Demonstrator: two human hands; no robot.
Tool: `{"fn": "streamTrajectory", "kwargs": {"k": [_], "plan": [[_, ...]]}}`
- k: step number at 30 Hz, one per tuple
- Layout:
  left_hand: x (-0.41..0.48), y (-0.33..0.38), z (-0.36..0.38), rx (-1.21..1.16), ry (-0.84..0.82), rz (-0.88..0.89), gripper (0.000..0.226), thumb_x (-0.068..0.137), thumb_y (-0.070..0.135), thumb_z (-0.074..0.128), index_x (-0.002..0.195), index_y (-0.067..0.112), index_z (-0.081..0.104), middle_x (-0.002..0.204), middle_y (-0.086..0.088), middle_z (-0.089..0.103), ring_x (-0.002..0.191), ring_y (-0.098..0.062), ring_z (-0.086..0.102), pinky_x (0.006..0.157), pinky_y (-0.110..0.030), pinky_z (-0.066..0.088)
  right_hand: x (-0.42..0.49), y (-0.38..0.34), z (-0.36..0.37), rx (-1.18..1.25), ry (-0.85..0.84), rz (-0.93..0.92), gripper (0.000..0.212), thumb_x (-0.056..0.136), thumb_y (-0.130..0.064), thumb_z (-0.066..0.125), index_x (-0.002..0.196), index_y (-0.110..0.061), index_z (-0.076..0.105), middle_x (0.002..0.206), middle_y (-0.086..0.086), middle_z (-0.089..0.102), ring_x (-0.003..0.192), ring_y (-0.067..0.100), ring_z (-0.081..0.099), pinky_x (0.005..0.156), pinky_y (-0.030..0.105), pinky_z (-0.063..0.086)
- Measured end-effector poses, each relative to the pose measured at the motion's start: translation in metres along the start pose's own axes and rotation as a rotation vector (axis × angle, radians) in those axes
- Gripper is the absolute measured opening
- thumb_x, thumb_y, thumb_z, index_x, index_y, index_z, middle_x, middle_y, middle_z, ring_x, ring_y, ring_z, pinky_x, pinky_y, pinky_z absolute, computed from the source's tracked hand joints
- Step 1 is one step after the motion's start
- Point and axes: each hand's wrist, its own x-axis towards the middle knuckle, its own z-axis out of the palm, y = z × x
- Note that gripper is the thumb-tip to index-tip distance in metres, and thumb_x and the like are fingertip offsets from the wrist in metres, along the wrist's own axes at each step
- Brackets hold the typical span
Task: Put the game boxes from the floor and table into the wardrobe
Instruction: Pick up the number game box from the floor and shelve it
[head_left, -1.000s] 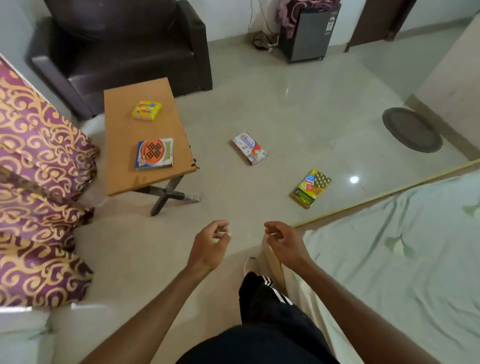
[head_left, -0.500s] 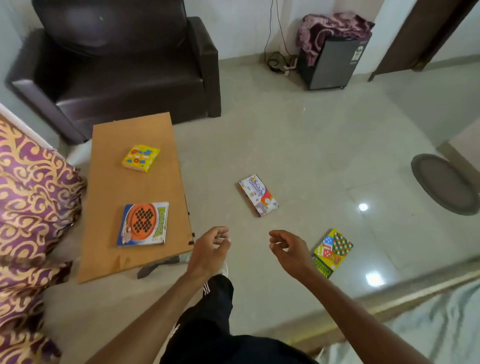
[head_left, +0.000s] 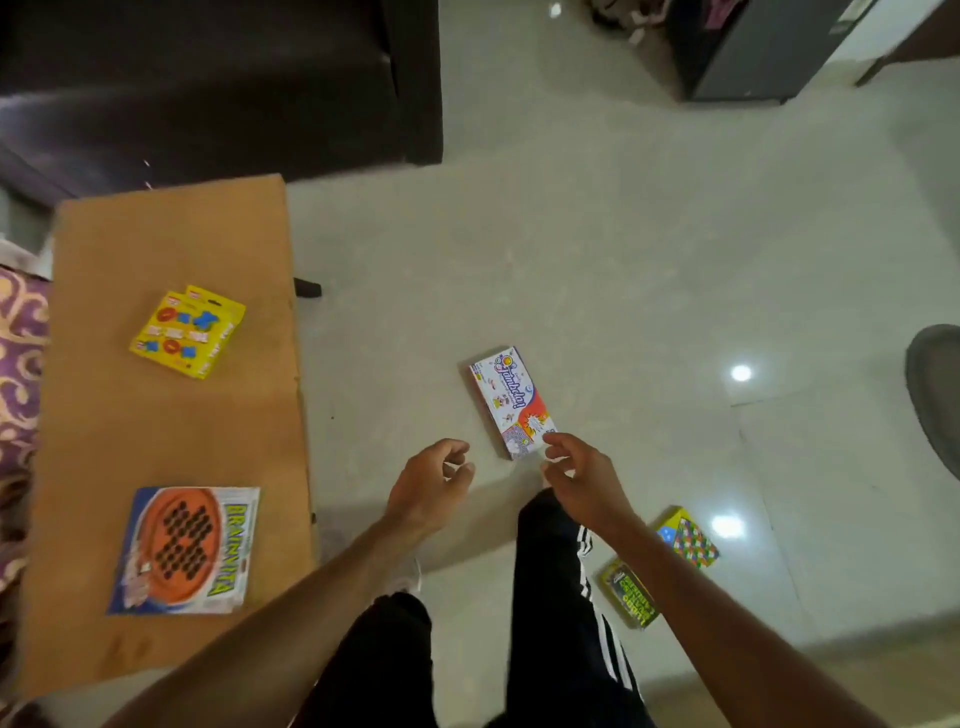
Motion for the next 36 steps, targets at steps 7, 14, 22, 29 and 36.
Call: {"fn": "streamTrajectory", "kwargs": {"k": [7, 14, 22, 29, 36], "plan": [[0.194, -0.074, 0.115, -0.081, 0.025, -0.295, 0.045, 0.073, 0.044, 0.052, 0.114, 0.029, 0.061, 0.111, 0.008, 0.068, 0.092, -0.012, 0.066, 0.090, -0.034, 0.053, 0.234, 0.125, 0.026, -0.399, -0.326, -0.010, 0.056, 0.087, -0.024, 0.058, 0.140, -0.025, 0.042, 0.134, 0.005, 0.053, 0.123, 0.027, 0.049, 0.102, 0.041, 0.042], [0.370, -0.203, 0.250, -0.136, 0.014, -0.445, 0.051, 0.074, 0.034, 0.059, 0.121, 0.015, 0.060, 0.118, -0.007, 0.067, 0.102, -0.027, 0.066, 0.094, -0.039, 0.051, 0.437, 0.284, 0.130, -0.475, -0.363, 0.022, 0.055, 0.076, -0.029, 0.054, 0.130, -0.034, 0.048, 0.127, 0.013, 0.052, 0.121, 0.033, 0.048, 0.100, 0.049, 0.044], [0.500, -0.262, 0.315, -0.560, 0.113, -0.432, 0.045, 0.071, 0.005, 0.071, 0.110, 0.020, 0.056, 0.102, 0.002, 0.070, 0.089, -0.013, 0.068, 0.075, -0.026, 0.050, 0.534, 0.364, 0.210, -0.309, -0.292, 0.044, 0.080, 0.070, -0.016, 0.059, 0.143, -0.037, 0.031, 0.126, 0.014, 0.048, 0.120, 0.030, 0.045, 0.100, 0.042, 0.045], [0.455, -0.231, 0.272, -0.682, 0.202, -0.373, 0.057, 0.061, 0.009, 0.070, 0.116, 0.015, 0.058, 0.108, -0.008, 0.072, 0.096, -0.022, 0.071, 0.085, -0.038, 0.057, 0.497, 0.306, 0.191, -0.285, -0.317, -0.074, 0.078, 0.071, -0.015, 0.068, 0.141, -0.031, 0.039, 0.124, 0.013, 0.051, 0.116, 0.028, 0.051, 0.101, 0.043, 0.046], [0.272, -0.116, 0.153, -0.786, 0.265, -0.370, 0.064, 0.065, 0.023, 0.076, 0.123, 0.036, 0.055, 0.122, -0.007, 0.067, 0.104, -0.030, 0.069, 0.089, -0.054, 0.055, 0.354, 0.139, 0.091, -0.308, -0.409, -0.286, 0.075, 0.077, -0.020, 0.071, 0.143, -0.032, 0.037, 0.125, 0.013, 0.049, 0.122, 0.027, 0.043, 0.105, 0.043, 0.041]]}}
